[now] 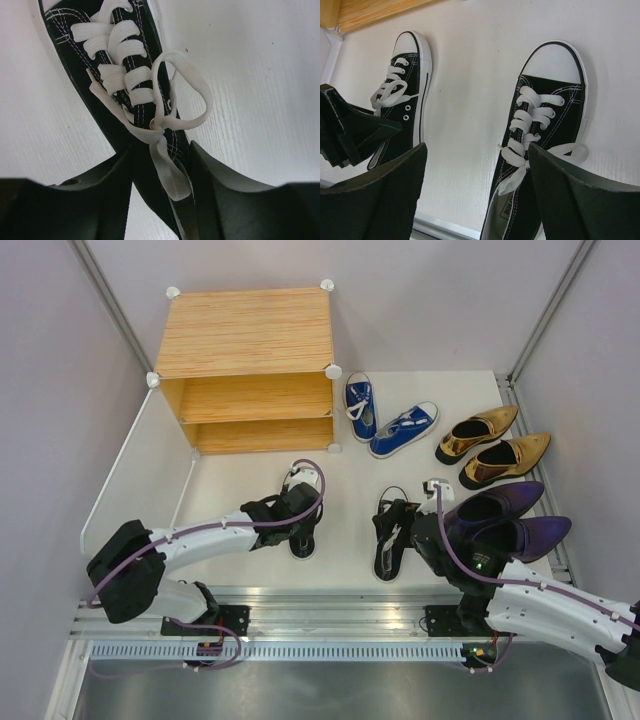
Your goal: Place and organize the shoes in the shoe cabinet
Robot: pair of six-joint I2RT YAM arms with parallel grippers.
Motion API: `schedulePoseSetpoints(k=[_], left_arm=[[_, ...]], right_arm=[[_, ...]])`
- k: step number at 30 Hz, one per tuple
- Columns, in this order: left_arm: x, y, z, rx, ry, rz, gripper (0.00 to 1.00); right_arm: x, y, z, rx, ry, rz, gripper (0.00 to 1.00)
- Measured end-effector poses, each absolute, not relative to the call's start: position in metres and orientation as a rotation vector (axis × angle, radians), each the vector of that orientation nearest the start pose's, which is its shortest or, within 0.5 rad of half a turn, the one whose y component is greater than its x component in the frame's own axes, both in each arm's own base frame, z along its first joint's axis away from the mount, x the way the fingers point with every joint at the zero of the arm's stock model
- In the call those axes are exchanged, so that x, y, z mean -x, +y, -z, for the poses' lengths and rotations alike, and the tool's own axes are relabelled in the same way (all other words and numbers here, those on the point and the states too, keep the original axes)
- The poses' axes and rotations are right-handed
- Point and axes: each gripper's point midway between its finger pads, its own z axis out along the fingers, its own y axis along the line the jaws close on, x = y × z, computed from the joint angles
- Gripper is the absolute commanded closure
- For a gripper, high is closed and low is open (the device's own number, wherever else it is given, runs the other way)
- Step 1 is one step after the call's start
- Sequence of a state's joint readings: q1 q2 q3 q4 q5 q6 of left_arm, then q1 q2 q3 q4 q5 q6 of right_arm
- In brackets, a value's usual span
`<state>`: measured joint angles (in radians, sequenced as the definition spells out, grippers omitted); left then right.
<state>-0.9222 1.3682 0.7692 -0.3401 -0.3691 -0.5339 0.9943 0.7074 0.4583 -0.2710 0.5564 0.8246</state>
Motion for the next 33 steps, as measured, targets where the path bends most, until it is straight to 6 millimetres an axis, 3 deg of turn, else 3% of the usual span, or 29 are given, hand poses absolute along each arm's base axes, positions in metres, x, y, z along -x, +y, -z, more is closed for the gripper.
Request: schedulePoseSetpoints(k=[4,7,13,21,29,33], left_arm=[[-0.232,-0.228,-0.057,-0.318,2.408,0.159,0.51],[-0.235,-0.227,-0.052,-0.314,2.408,0.131,0.60],[-0.237,-0.224,-0.052,-0.307,2.394,0.100,0.98],[-0.237,-0.211,-0.062,-0.313,2.369,0.058,0.98],[-0.235,-0.183,-0.106,-0.245,2.278,0.058,0.98],[-0.243,-0.159,-0.123,-0.161,2.245,0.032,0.98]], right_arm=[[-0.201,0.185,-0.138,-0.157,2.048,-0.563,0.15],[-0.200,0.184,-0.137,-0.153,2.049,-0.559,0.15],[-0.201,0.182,-0.136,-0.149,2.046,-0.553,0.15],[-0.201,0.181,-0.136,-0.142,2.043,-0.541,0.14],[-0.202,0.180,-0.137,-0.140,2.040,-0.534,0.14],[-0.203,0.179,-0.136,-0.139,2.041,-0.531,0.14]])
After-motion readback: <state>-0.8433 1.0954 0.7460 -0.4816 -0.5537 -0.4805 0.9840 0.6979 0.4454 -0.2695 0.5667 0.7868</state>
